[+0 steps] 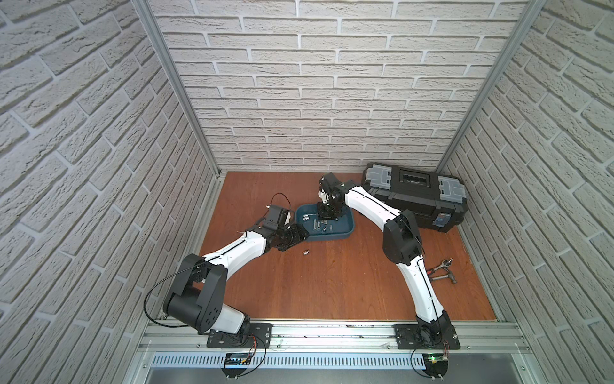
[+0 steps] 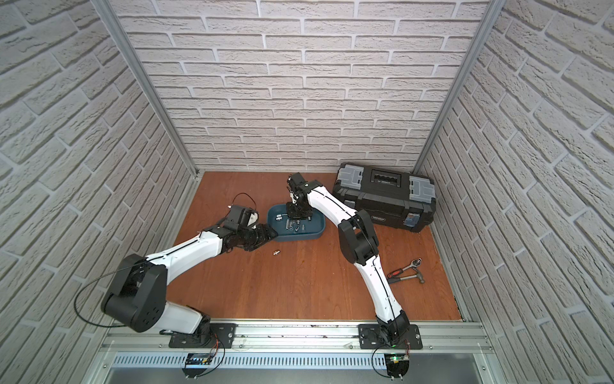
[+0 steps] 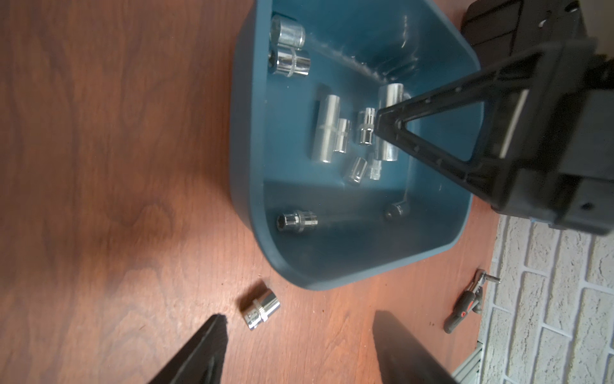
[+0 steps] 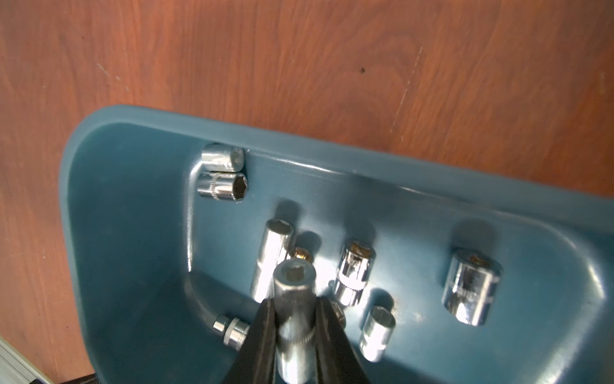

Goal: Put the socket on the desktop into the storage box
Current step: Place the socket head in the storage box.

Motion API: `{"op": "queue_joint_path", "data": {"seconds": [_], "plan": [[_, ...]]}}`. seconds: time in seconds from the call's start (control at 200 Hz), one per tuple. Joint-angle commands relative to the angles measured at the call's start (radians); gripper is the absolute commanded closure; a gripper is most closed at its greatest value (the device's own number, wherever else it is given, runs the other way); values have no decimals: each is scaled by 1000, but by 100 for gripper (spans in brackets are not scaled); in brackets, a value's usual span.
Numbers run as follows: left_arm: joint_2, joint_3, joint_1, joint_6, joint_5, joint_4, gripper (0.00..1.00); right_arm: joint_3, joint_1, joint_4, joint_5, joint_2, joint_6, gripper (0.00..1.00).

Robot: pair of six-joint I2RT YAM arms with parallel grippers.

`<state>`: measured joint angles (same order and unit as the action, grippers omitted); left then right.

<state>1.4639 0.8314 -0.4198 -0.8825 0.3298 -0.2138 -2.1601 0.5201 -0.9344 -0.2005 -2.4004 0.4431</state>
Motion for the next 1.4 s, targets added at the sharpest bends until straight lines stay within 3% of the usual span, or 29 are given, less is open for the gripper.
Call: {"op": "queue_joint_path", "data": {"seconds": [0.0, 0.38, 0.585, 0.955, 1.17, 1.395], "plan": [[7, 21, -5, 22, -12, -5, 26, -32, -6, -4, 0, -14, 22, 82], [-13, -4, -10, 31, -20, -22, 26, -40, -12, -5, 52, -41, 49, 80], [-23, -11, -10, 43, -28, -32, 26, -43, -12, -13, 69, -35, 52, 66], [-25, -12, -23, 77, -38, -55, 26, 10, 3, -4, 87, 47, 38, 65], [-30, 3, -34, 125, -57, -108, 26, 128, 17, 43, 75, 160, 29, 65], [-22, 30, -46, 181, -68, -171, 27, 361, 37, 129, 46, 336, 20, 65]]}}
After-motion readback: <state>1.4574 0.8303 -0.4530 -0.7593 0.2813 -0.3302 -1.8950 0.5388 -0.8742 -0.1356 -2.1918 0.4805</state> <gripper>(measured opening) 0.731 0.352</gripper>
